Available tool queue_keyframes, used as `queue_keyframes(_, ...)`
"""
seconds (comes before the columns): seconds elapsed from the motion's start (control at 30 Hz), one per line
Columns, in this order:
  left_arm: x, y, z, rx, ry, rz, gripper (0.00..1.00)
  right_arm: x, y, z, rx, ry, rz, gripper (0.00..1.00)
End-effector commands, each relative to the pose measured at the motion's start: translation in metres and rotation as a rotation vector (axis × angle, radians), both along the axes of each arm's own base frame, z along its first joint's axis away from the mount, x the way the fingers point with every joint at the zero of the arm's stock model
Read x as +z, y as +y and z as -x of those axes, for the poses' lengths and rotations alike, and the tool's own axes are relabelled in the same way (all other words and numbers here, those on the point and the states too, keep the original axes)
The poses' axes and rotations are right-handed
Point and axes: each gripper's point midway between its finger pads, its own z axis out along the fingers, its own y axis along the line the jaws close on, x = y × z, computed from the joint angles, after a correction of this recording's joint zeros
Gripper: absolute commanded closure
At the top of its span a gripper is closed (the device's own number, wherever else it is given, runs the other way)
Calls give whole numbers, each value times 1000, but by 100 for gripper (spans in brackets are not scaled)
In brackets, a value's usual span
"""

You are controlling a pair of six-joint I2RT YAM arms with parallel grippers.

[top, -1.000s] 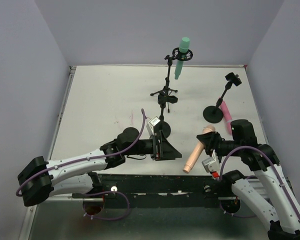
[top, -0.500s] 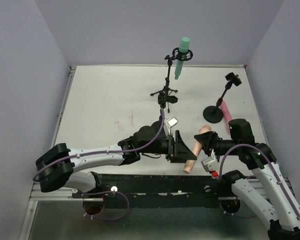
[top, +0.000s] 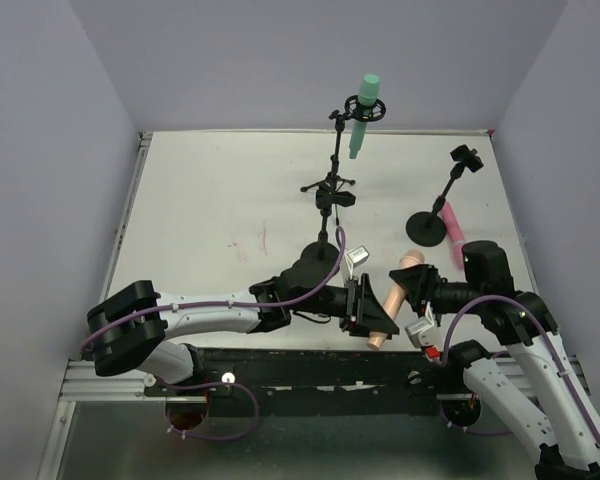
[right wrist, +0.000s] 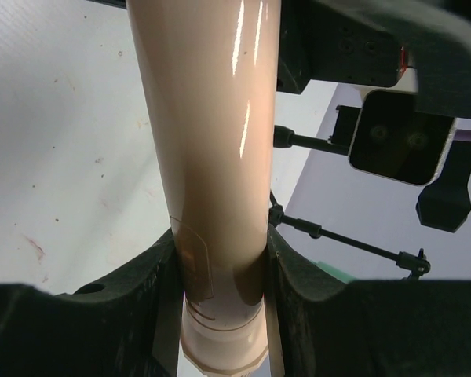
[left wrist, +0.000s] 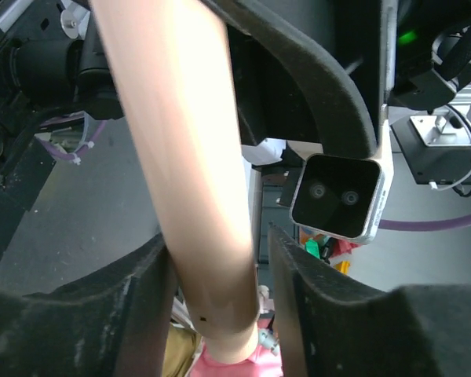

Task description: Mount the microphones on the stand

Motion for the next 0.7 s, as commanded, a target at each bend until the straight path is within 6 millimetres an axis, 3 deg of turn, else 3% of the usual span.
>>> queue_keyframes(0.0, 12, -1, 2, -11, -20, 27, 52, 22, 14, 8, 244, -347, 48, 71)
queue_keyframes(0.13, 11, 0, 3, -16, -11, 38, 78, 25, 15, 13, 259, -353, 30, 58)
queue_keyframes(0.27, 14, 3, 5, -15, -29, 50, 94, 30, 18, 22, 285, -362, -3, 37)
queue_keyframes(0.33, 18, 7, 5, -9, -62, 57, 97, 32, 17, 26, 290, -362, -10, 26)
queue_keyframes(0.43, 18, 14, 3, 18, -117, 40, 100, 34, 17, 34, 294, -351, -26, 0)
queue_keyframes(0.67, 4, 38, -1, 64, -271, -57, 100, 56, 19, 56, 286, -333, -170, 0)
